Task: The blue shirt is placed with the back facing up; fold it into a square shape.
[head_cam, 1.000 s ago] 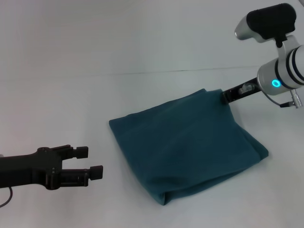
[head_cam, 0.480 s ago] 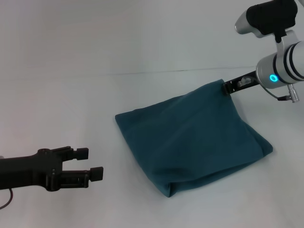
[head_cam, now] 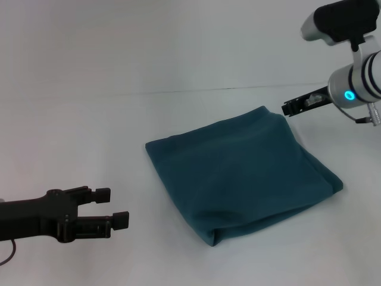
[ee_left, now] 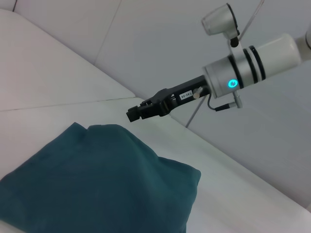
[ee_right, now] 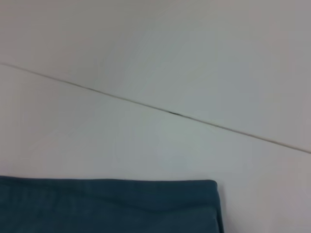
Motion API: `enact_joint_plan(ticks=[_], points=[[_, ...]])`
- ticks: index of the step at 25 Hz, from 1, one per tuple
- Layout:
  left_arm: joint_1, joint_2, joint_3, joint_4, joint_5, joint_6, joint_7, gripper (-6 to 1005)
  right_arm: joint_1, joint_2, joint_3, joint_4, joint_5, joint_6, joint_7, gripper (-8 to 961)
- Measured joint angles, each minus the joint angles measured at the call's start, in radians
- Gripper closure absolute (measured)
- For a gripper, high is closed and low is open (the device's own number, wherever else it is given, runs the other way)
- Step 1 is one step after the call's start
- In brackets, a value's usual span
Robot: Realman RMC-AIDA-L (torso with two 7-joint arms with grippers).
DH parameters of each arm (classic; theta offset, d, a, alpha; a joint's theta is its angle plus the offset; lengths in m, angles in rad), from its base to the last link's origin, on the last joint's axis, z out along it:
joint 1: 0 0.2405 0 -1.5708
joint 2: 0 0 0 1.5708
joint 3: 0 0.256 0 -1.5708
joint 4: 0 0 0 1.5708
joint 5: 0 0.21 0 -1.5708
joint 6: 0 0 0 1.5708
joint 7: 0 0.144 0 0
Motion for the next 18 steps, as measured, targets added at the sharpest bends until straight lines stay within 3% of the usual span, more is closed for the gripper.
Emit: enact_joint_plan(ticks=[4, 5, 11, 17, 18], points=[[0.000, 0.000, 0.000, 0.000, 0.000, -0.002, 0.002, 51, -0.025, -0.001, 0.011, -0.118, 0.004, -0.147, 0.011, 839], [0.000, 0.000, 0.000, 0.000, 0.000, -0.005, 0.005, 51, -0.040, 0.002, 0.014, -0.185, 0.004, -0.234, 0.013, 795], [-0.001, 0.000, 0.000, 0.000, 0.000, -0.007, 0.011, 51, -0.094, 0.017, 0.006, -0.360, -0.001, -0.472, 0.023, 518], [-0.003, 0.003, 0.000, 0.005, 0.000, -0.008, 0.011, 51, -0.141, 0.015, 0.003, -0.475, -0.002, -0.651, 0.042, 159], [-0.003, 0.004, 0.000, 0.005, 0.000, -0.009, 0.011, 51, -0.147, 0.014, 0.003, -0.486, -0.007, -0.671, 0.043, 145]])
